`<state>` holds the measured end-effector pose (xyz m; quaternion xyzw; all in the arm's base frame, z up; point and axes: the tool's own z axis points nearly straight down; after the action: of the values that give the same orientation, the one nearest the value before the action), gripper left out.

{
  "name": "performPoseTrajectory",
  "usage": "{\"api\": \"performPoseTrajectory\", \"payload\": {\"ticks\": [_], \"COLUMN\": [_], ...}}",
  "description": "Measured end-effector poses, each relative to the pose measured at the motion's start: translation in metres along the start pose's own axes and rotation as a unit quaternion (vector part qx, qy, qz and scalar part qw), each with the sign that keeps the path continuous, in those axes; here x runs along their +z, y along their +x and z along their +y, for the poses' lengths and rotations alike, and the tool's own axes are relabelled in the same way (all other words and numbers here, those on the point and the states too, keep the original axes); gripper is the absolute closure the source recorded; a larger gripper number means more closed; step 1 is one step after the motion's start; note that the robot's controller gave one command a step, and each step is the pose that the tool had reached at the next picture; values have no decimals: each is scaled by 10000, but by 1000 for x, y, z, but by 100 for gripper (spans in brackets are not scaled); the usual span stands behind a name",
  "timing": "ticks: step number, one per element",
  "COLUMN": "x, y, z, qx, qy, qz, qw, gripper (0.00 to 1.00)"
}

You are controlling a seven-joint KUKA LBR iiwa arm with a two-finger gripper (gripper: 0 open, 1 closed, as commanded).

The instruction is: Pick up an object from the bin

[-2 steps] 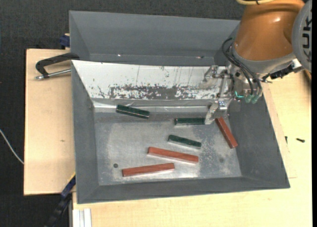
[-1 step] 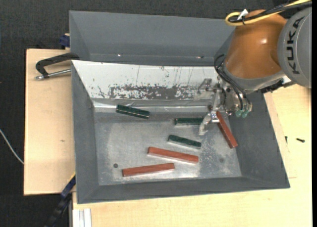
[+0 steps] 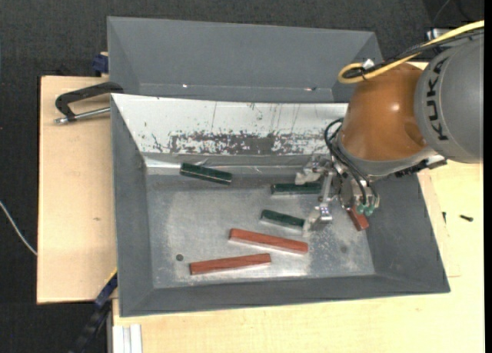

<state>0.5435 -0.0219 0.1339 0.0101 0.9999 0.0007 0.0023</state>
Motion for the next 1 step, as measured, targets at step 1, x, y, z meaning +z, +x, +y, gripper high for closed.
{"api": "performPoseTrajectory", "payload": {"ticks": [1], "x": [56], "y": [-30], "z": [34], "qx": [204], "qy": [-3], "qz": [46], "qw": [9998], "gripper": [100]}}
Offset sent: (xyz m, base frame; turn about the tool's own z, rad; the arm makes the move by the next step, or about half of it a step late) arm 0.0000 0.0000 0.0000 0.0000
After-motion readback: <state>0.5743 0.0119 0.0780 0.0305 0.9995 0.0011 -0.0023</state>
